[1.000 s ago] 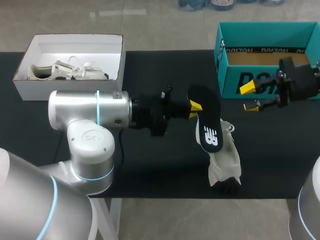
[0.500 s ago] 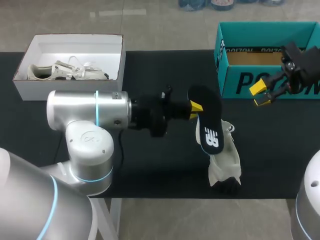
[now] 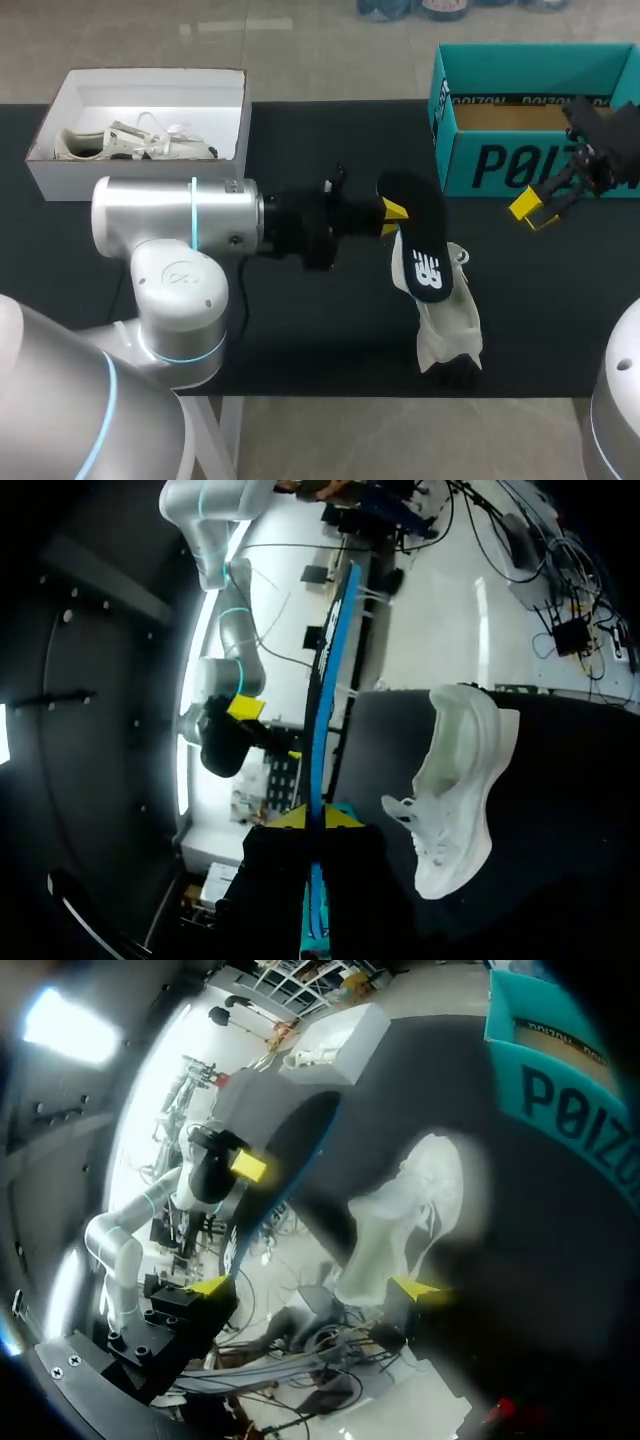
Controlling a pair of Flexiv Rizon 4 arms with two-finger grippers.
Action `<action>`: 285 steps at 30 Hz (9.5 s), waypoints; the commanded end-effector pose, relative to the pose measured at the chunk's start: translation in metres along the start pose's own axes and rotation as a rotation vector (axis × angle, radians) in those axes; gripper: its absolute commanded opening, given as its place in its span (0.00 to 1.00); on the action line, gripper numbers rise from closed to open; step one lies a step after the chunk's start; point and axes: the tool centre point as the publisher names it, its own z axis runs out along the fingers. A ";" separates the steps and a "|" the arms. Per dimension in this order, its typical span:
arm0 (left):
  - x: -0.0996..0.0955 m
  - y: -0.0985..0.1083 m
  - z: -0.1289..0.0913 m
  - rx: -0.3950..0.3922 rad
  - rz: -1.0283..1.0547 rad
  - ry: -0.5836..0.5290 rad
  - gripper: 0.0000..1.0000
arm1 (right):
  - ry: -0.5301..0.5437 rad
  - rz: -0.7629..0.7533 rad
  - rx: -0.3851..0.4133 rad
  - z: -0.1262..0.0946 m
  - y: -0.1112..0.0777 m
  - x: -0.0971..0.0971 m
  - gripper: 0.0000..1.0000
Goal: Take the shoe out of the shoebox, open the shoe tongue, remove and reinsert the insole, then place the shoe into the shoebox
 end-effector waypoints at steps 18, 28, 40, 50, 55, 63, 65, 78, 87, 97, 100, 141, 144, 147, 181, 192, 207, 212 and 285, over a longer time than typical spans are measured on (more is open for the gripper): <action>-0.010 0.007 0.010 -0.010 -0.051 0.046 0.00 | -0.250 -0.141 -0.108 -0.020 -0.094 0.016 1.00; -0.006 0.009 0.007 -0.022 -0.070 0.066 0.00 | -0.244 -0.180 -0.109 -0.026 -0.119 0.020 1.00; -0.005 0.010 0.010 -0.017 -0.081 0.075 0.00 | -0.249 -0.142 -0.126 -0.025 -0.121 0.020 1.00; -0.004 0.011 0.012 -0.030 -0.123 0.112 0.00 | -0.249 -0.142 -0.126 -0.025 -0.121 0.020 1.00; -0.004 0.011 0.012 -0.030 -0.123 0.112 0.00 | -0.249 -0.142 -0.126 -0.025 -0.121 0.020 1.00; -0.004 0.011 0.012 -0.030 -0.123 0.112 0.00 | -0.249 -0.142 -0.126 -0.025 -0.121 0.020 1.00; -0.004 0.011 0.012 -0.030 -0.123 0.112 0.00 | -0.249 -0.142 -0.126 -0.025 -0.121 0.020 1.00; -0.004 0.011 0.012 -0.030 -0.123 0.112 0.00 | -0.249 -0.142 -0.126 -0.025 -0.121 0.020 1.00; -0.004 0.011 0.012 -0.030 -0.123 0.112 0.00 | -0.249 -0.142 -0.126 -0.025 -0.121 0.020 1.00; -0.004 0.011 0.012 -0.030 -0.123 0.112 0.00 | -0.319 -0.184 -0.174 -0.037 -0.128 0.018 1.00; -0.004 0.011 0.012 -0.030 -0.123 0.112 0.00 | -0.370 -0.203 -0.212 -0.049 -0.137 0.011 1.00; 0.026 -0.018 0.007 -0.007 -0.263 0.187 0.00 | -0.397 -0.181 -0.287 -0.100 -0.183 -0.034 1.00; 0.032 -0.026 0.004 -0.007 -0.303 0.200 0.00 | -0.397 -0.181 -0.287 -0.100 -0.183 -0.034 1.00; 0.036 -0.032 0.002 0.001 -0.340 0.210 0.00 | -0.397 -0.181 -0.287 -0.100 -0.183 -0.034 1.00; 0.044 -0.092 0.059 0.291 -0.428 0.161 0.00 | -0.397 -0.181 -0.287 -0.100 -0.183 -0.034 1.00; 0.053 -0.104 0.070 0.306 -0.444 0.214 0.00 | -0.397 -0.181 -0.287 -0.100 -0.183 -0.034 1.00; 0.074 -0.105 0.052 0.213 -0.493 0.254 0.00 | -0.397 -0.181 -0.287 -0.100 -0.183 -0.034 1.00; 0.089 -0.098 0.053 0.216 -0.484 0.238 0.00 | -0.397 -0.181 -0.287 -0.100 -0.183 -0.034 1.00; 0.126 -0.037 0.077 0.078 -0.377 0.232 0.14 | -0.397 -0.181 -0.287 -0.100 -0.183 -0.034 1.00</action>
